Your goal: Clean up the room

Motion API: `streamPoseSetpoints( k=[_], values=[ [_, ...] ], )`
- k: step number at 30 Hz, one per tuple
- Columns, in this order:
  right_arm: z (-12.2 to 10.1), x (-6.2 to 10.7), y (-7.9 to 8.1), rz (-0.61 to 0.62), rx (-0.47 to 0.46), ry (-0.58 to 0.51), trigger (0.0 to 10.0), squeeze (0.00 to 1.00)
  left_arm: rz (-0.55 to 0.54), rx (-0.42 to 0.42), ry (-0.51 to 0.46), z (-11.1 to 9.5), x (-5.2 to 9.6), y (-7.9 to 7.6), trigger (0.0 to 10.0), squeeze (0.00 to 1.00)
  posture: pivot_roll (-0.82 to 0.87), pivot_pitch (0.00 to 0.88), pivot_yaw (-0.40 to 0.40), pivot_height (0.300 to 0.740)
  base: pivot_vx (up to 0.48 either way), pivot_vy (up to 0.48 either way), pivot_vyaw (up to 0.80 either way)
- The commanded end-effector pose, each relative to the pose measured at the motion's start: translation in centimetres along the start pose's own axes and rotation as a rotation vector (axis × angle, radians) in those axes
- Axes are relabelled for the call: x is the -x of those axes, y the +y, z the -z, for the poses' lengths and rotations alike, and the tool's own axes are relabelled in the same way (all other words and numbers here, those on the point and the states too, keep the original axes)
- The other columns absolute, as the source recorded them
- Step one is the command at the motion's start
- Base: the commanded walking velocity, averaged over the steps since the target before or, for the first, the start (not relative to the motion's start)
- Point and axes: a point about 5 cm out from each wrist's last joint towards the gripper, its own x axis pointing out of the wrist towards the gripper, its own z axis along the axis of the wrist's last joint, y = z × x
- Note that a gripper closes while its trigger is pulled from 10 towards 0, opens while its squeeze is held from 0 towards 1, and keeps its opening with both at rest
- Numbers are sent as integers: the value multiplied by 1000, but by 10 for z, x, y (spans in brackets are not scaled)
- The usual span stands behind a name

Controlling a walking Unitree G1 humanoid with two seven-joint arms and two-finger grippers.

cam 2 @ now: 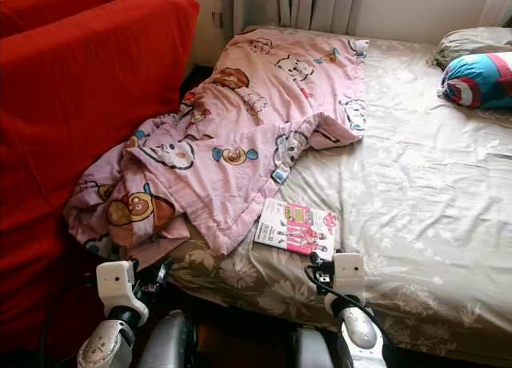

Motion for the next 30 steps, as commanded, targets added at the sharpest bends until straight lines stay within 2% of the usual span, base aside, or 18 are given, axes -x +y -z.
streamPoseSetpoints(
  k=[1, 13, 30],
  values=[
    [4, 2, 0, 5, -5, 13, 10000, 0, -1, 2, 10, 1, 2, 2, 10000, 0, -42, 136, 13, 607, 0, 0, 0],
    [3, 0, 4, -7, -17, 14, 10000, 0, -6, -11, 18, 3, 2, 5, 10000, 0, -37, 130, 15, 607, 0, 0, 0],
    [3, -1, 3, -3, -9, 20, 10000, 0, 1, -14, 24, 5, 2, 5, 10000, 0, -42, 138, 19, 607, 238, 0, 0]
  ],
)
